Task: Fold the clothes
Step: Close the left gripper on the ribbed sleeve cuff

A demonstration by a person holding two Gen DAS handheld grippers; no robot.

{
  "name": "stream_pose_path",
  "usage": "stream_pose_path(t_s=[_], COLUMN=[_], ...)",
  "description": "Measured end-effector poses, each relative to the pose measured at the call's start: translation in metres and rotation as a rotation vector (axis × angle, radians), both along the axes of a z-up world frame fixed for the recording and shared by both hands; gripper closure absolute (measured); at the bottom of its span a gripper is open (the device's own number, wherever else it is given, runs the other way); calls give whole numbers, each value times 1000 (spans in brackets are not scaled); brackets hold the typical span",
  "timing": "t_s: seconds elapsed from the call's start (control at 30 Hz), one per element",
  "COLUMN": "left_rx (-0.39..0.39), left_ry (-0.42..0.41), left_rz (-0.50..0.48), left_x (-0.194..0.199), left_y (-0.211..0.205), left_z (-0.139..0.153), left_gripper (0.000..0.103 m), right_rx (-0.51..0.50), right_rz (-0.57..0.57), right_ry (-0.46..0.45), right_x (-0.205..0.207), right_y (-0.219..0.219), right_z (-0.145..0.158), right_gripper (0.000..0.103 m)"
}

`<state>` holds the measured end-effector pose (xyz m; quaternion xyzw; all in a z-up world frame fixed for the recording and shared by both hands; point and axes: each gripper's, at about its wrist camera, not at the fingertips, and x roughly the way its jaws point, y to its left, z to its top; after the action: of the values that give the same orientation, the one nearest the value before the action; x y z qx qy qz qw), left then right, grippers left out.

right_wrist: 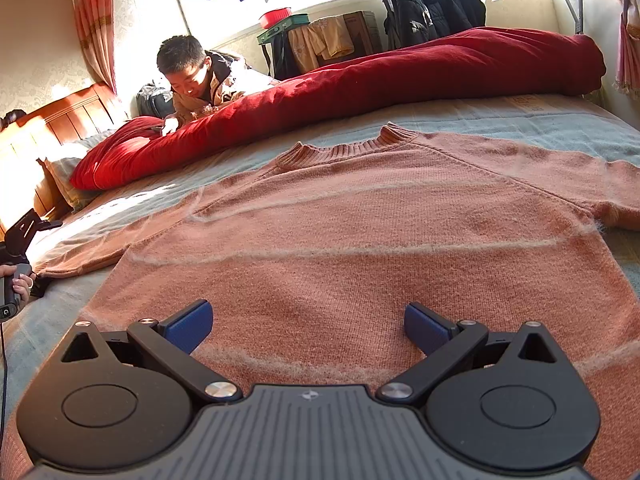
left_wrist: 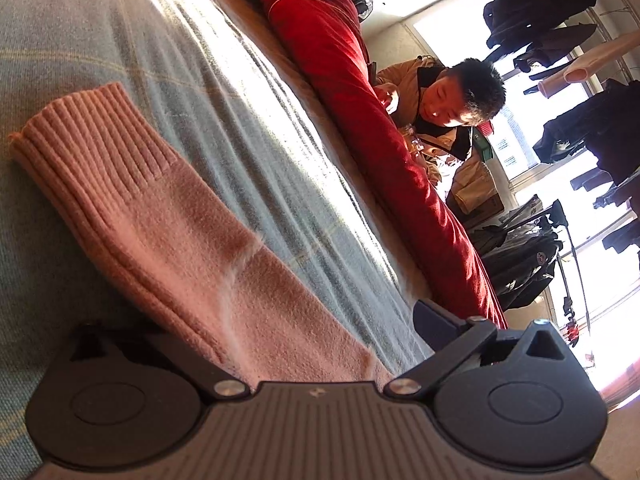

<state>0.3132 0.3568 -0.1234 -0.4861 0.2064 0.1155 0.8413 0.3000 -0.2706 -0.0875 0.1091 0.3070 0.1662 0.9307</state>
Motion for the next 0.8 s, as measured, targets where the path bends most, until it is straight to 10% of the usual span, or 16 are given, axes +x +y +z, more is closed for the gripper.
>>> stream_pose_path(t_s=[0.8], left_rx=[13], left_ry=[-11], left_rz=[-27], left_x=[12], left_y=[-23], left_z=[31], left_gripper=[1], right_rx=[-17], right_rz=[7], right_ry=[-3], right_x=[0], right_y=[2], right_z=[0], right_gripper=[0])
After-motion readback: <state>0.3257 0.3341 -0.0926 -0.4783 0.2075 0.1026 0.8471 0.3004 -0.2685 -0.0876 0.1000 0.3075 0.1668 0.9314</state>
